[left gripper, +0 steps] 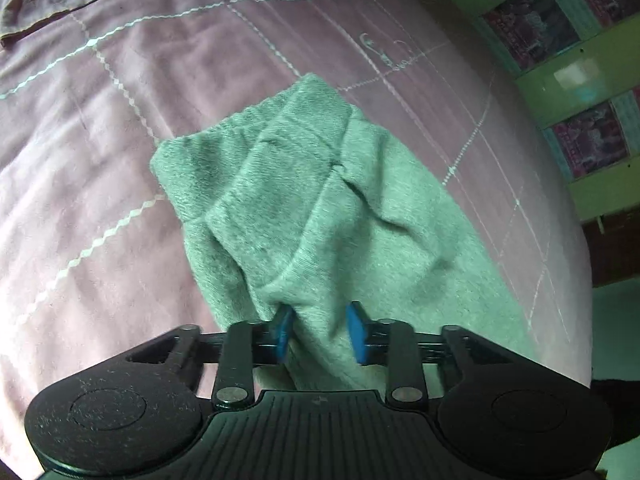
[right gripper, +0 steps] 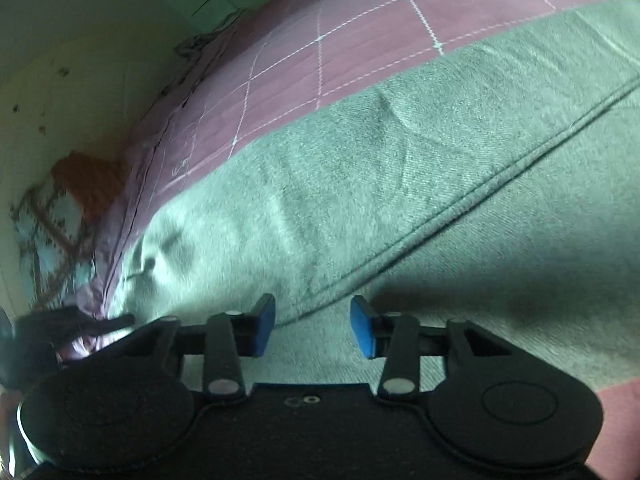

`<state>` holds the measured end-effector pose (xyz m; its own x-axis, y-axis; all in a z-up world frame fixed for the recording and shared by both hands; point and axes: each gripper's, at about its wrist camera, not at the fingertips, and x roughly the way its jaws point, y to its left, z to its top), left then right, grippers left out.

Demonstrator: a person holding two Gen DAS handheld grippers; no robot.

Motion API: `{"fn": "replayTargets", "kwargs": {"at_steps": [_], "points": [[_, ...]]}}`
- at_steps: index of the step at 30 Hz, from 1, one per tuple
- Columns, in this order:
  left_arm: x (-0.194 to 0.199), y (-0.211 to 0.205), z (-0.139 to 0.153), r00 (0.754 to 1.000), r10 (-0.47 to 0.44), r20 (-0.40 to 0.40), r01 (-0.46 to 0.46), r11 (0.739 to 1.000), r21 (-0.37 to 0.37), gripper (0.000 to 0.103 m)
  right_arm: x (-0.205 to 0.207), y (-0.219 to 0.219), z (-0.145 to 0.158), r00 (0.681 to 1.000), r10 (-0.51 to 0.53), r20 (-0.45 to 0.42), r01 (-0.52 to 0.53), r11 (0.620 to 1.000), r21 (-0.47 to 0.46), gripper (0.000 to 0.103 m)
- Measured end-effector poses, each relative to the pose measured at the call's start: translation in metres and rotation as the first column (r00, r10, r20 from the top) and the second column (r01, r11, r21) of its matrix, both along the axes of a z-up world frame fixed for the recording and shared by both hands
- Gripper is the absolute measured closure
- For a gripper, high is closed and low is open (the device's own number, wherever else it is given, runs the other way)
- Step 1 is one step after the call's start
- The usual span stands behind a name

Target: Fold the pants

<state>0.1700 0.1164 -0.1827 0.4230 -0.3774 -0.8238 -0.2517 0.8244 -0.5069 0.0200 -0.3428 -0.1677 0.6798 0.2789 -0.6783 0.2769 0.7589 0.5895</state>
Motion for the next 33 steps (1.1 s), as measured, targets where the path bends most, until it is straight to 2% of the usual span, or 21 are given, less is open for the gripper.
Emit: {"fn": "replayTargets", "kwargs": {"at_steps": [3, 5, 6, 7, 9, 12, 14, 15, 16, 17, 18, 19, 21, 23, 24, 26, 28, 30, 32, 33], "points": [[0.001, 0.001, -0.005, 1.0, 0.01, 0.003, -0.01, 1.0, 0.003, 0.084, 0.01, -0.009, -0.009, 0.996, -0.081, -0.023, 0.082, 0.996, 0.045, 0.063], [0.001, -0.004, -0.004, 1.0, 0.001, 0.018, -0.002, 1.0, 0.028, 0.086, 0.014, -0.016, -0.015, 0.988, -0.151, -0.043, 0.154, 0.983, 0.102, 0.067], [0.001, -0.005, 0.0, 1.0, -0.003, 0.031, 0.001, 0.999, 0.038, 0.088, 0.015, -0.018, -0.017, 0.984, -0.173, -0.04, 0.176, 0.977, 0.117, 0.073], [0.001, -0.006, 0.004, 0.999, -0.007, 0.045, 0.005, 0.999, 0.045, 0.089, 0.015, -0.019, -0.014, 0.983, -0.182, -0.036, 0.185, 0.977, 0.107, 0.092], [0.0, -0.002, 0.018, 0.996, -0.017, 0.084, 0.014, 0.999, 0.04, 0.09, 0.012, -0.015, -0.005, 0.985, -0.174, -0.012, 0.174, 0.981, 0.09, 0.096], [-0.004, 0.01, 0.041, 0.988, -0.054, 0.145, 0.046, 0.997, 0.059, 0.09, -0.002, 0.002, 0.03, 0.993, -0.086, 0.086, 0.085, 0.996, 0.01, 0.096], [-0.006, 0.018, 0.049, 0.984, -0.081, 0.162, 0.07, 0.995, 0.072, 0.09, -0.016, 0.015, 0.051, 0.992, -0.011, 0.127, 0.013, 1.0, -0.009, 0.102], [-0.008, 0.019, 0.05, 0.982, -0.086, 0.166, 0.066, 0.99, 0.123, 0.09, -0.021, 0.025, 0.058, 0.989, 0.033, 0.141, -0.029, 0.999, -0.028, 0.102], [-0.01, 0.022, 0.047, 0.982, -0.087, 0.166, 0.058, 0.983, 0.175, 0.09, -0.024, 0.037, 0.061, 0.986, 0.076, 0.145, -0.067, 0.995, -0.07, 0.102], [-0.012, 0.028, 0.04, 0.985, -0.071, 0.155, 0.04, 0.98, 0.193, 0.09, -0.027, 0.049, 0.058, 0.983, 0.12, 0.137, -0.105, 0.988, -0.116, 0.102], [-0.012, 0.036, 0.031, 0.991, -0.039, 0.126, 0.014, 0.982, 0.19, 0.09, -0.026, 0.058, 0.052, 0.981, 0.154, 0.116, -0.136, 0.98, -0.147, 0.102], [-0.012, 0.043, 0.023, 0.996, -0.007, 0.093, -0.009, 0.986, 0.167, 0.09, -0.023, 0.064, 0.041, 0.983, 0.166, 0.079, -0.154, 0.978, -0.138, 0.102], [-0.016, 0.051, 0.015, 0.998, 0.013, 0.069, -0.019, 0.995, 0.096, 0.09, -0.017, 0.067, 0.024, 0.985, 0.172, 0.028, -0.17, 0.983, -0.075, 0.098], [-0.02, 0.046, 0.021, 0.996, -0.013, 0.09, 0.005, 0.996, 0.086, 0.09, -0.015, 0.057, 0.023, 0.992, 0.125, -0.001, -0.125, 0.991, -0.055, 0.064], [-0.023, 0.042, 0.024, 0.995, -0.026, 0.096, 0.02, 0.998, 0.068, 0.089, -0.019, 0.049, 0.03, 0.995, 0.099, 0.005, -0.099, 0.994, -0.037, 0.06], [-0.021, 0.032, 0.026, 0.995, -0.043, 0.091, 0.041, 0.999, 0.022, 0.089, -0.019, 0.035, 0.036, 0.999, 0.054, 0.0, -0.054, 0.997, -0.061, 0.059], [-0.016, 0.021, 0.024, 0.996, -0.049, 0.077, 0.047, 0.998, 0.028, 0.083, -0.02, 0.016, 0.035, 1.0, -0.009, -0.005, 0.009, 0.998, -0.069, 0.057], [-0.013, 0.015, 0.015, 0.998, -0.029, 0.047, 0.028, 0.999, 0.031, 0.058, -0.019, -0.003, 0.028, 0.997, -0.073, -0.025, 0.072, 0.996, -0.045, 0.057], [-0.011, 0.015, 0.007, 0.999, 0.01, 0.033, -0.011, 1.0, 0.029, 0.047, -0.014, -0.017, 0.02, 0.991, -0.122, -0.048, 0.122, 0.992, -0.016, 0.06], [-0.011, 0.016, 0.003, 0.999, 0.024, 0.031, -0.025, 0.999, 0.026, 0.047, -0.013, -0.022, 0.016, 0.989, -0.14, -0.054, 0.14, 0.99, 0.001, 0.061]]}}
